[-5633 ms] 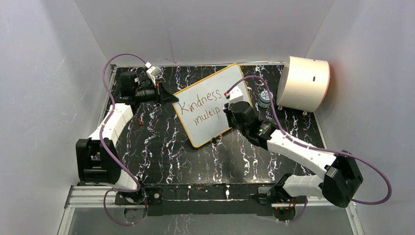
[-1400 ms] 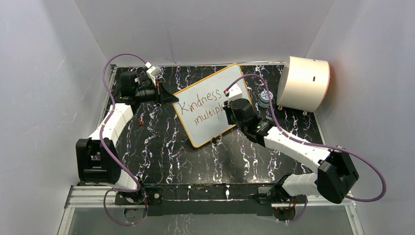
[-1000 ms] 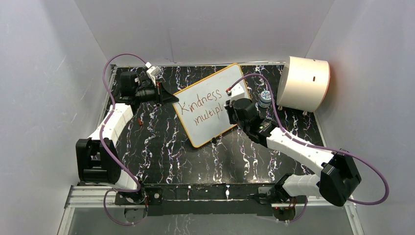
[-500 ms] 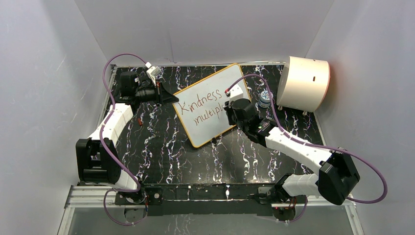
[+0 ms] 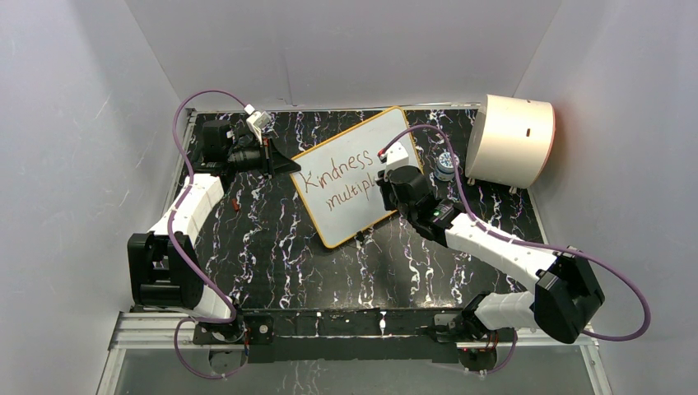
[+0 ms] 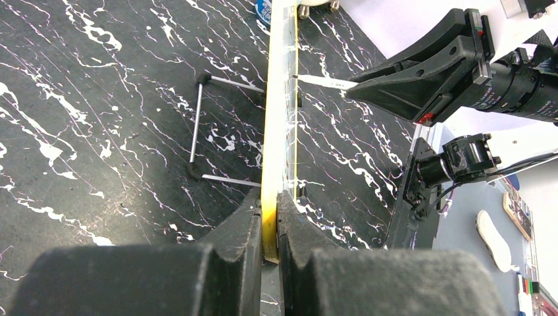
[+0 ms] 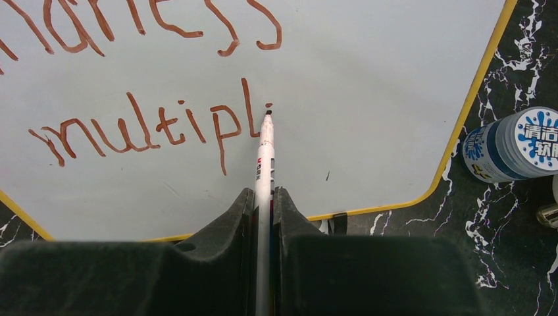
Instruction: Write a sentence on the whiteboard
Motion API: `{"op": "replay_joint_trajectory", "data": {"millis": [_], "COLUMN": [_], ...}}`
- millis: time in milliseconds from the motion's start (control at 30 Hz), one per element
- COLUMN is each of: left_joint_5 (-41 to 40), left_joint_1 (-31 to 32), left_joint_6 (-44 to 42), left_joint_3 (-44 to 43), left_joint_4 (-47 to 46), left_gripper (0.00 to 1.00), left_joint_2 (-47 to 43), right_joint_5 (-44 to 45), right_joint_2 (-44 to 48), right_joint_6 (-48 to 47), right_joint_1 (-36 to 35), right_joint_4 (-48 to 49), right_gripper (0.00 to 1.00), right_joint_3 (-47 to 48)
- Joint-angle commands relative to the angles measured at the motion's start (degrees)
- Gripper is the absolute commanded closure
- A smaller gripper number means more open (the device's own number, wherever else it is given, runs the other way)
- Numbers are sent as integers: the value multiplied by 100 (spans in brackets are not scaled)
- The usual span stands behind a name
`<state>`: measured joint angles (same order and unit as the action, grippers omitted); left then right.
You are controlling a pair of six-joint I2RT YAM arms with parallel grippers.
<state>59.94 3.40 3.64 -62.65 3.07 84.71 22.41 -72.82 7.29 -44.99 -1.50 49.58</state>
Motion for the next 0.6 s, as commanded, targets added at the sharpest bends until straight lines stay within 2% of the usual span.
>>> {"op": "replay_joint_trajectory", "data": {"millis": [0, 567], "left_joint_5": [-343, -353], "left_joint_1": [311, 311], "left_joint_6": [-504, -498], "left_joint_3": [247, 247], "left_joint_4": [740, 740], "left_gripper": [100, 100], "left_joint_2": [279, 301], "right_joint_5": [98, 17], "right_joint_2": [-55, 166], "right_joint_6": [26, 136], "right_joint_1": [30, 34], "right_joint_4": [191, -252], "right_gripper": [100, 100], "right_joint_3": [-54, -183]}}
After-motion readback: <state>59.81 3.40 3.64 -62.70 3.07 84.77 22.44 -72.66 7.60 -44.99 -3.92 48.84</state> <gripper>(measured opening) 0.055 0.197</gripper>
